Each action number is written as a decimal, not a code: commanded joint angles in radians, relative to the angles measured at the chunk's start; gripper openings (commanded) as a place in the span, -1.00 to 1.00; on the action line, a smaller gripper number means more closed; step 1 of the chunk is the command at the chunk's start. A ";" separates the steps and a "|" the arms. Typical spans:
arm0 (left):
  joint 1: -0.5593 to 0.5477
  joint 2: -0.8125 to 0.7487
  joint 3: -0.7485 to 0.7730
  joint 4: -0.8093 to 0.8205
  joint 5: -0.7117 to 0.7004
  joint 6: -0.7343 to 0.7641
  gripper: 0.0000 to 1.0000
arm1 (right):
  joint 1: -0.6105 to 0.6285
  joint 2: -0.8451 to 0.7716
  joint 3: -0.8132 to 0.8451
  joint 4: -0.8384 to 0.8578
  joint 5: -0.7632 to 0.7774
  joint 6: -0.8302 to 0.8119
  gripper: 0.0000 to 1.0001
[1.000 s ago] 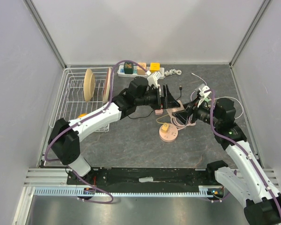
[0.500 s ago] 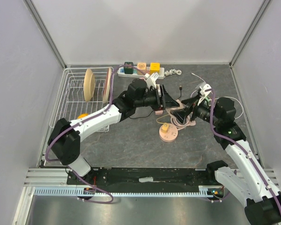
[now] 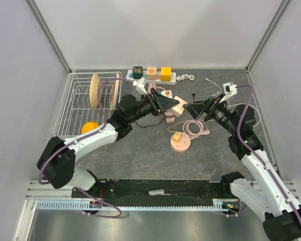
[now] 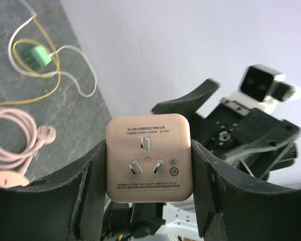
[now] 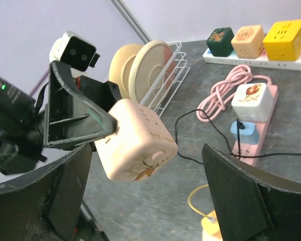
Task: Insert the plug
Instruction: Adjust the plug.
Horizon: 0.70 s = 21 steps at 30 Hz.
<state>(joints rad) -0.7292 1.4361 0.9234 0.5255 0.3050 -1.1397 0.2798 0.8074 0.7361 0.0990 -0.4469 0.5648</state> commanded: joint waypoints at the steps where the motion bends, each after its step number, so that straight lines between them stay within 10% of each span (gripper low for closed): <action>1: 0.005 -0.032 -0.017 0.266 -0.050 -0.078 -0.96 | 0.006 0.024 0.011 0.056 0.051 0.310 0.96; 21: -0.016 -0.052 -0.070 0.418 -0.099 -0.149 -0.96 | 0.007 0.154 -0.133 0.604 -0.125 0.727 0.88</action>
<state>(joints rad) -0.7315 1.4094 0.8440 0.8177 0.2363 -1.2419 0.2798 0.9539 0.6025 0.5934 -0.5350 1.2407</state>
